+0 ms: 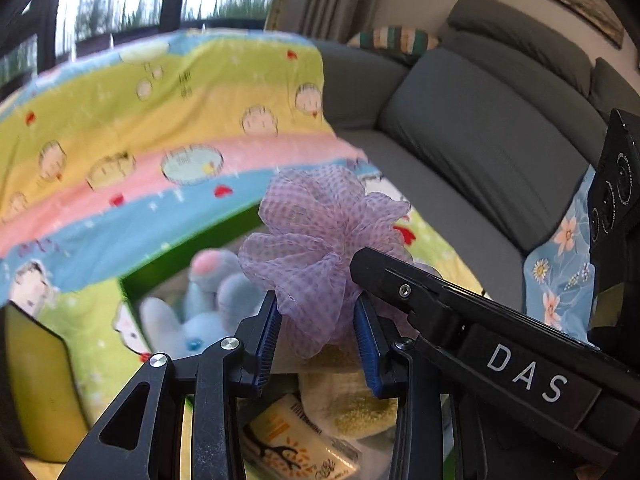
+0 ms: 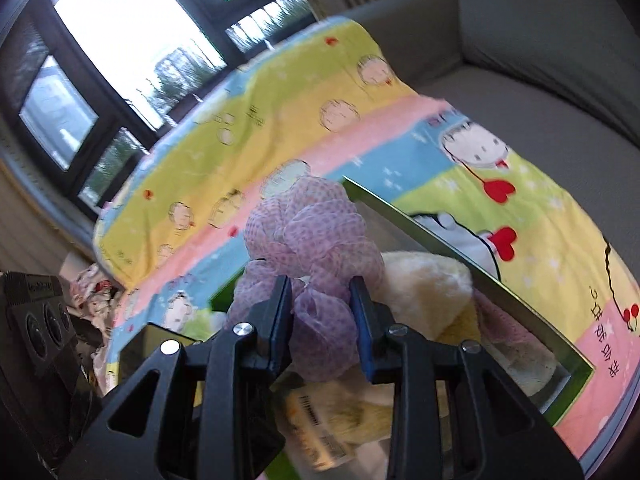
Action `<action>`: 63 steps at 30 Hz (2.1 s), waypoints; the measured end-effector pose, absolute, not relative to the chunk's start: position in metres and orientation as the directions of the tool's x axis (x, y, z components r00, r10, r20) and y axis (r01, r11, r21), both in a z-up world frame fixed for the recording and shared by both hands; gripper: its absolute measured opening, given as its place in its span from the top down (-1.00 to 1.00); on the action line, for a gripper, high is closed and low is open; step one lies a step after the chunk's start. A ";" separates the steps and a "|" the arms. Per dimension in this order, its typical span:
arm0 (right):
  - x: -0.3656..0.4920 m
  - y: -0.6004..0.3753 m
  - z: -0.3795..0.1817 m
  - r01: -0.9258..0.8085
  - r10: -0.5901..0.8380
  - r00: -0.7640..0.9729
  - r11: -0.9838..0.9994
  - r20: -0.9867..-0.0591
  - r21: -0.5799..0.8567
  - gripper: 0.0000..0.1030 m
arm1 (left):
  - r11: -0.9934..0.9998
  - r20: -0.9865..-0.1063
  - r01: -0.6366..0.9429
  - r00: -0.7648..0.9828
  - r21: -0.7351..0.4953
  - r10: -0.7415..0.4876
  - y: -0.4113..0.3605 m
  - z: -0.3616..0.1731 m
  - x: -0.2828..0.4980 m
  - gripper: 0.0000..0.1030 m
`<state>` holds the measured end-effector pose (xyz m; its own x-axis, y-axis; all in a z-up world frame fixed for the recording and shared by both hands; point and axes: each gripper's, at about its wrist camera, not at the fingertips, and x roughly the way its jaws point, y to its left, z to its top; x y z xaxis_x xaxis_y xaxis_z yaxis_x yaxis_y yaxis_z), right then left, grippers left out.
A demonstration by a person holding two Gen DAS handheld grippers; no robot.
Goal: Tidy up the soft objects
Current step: 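Lift the bath puff and carry it over the green box, then drop the bath puff into the box by opening the right gripper, then move the right gripper back toward the white-and-red knitted plush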
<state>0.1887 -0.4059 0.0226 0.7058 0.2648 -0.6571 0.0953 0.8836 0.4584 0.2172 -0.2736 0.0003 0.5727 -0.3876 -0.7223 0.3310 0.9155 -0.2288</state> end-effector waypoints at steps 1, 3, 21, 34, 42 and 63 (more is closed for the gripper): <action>0.191 -0.406 0.018 0.111 0.257 0.692 0.885 -0.675 0.452 0.40 | 0.917 -0.736 0.328 0.559 -0.227 -0.382 -0.275 -0.006 0.220 0.28; 0.197 -0.406 0.008 0.142 0.241 0.662 0.889 -0.709 0.435 0.40 | 0.921 -0.750 0.322 0.548 -0.220 -0.371 -0.277 -0.015 0.224 0.28; 0.177 -0.408 0.022 0.156 0.249 0.679 0.870 -0.691 0.467 -0.50 | 0.940 -0.759 0.277 0.564 -0.198 -0.326 -0.254 0.007 0.201 -0.12; 0.119 -0.380 0.060 0.072 0.218 0.759 0.909 -0.614 0.411 -0.92 | 0.974 -0.692 0.111 0.688 -0.200 -0.220 -0.135 0.058 0.115 -0.41; 0.092 -0.315 0.080 -0.083 0.264 0.773 0.944 -0.576 0.320 -0.94 | 0.970 -0.677 -0.115 0.733 -0.214 -0.063 -0.026 0.062 0.054 -0.42; 0.085 -0.088 0.016 -0.428 0.677 0.352 0.730 -0.647 0.532 -0.55 | 0.811 -0.786 -0.431 0.616 -0.395 -0.055 0.132 -0.038 0.011 -0.42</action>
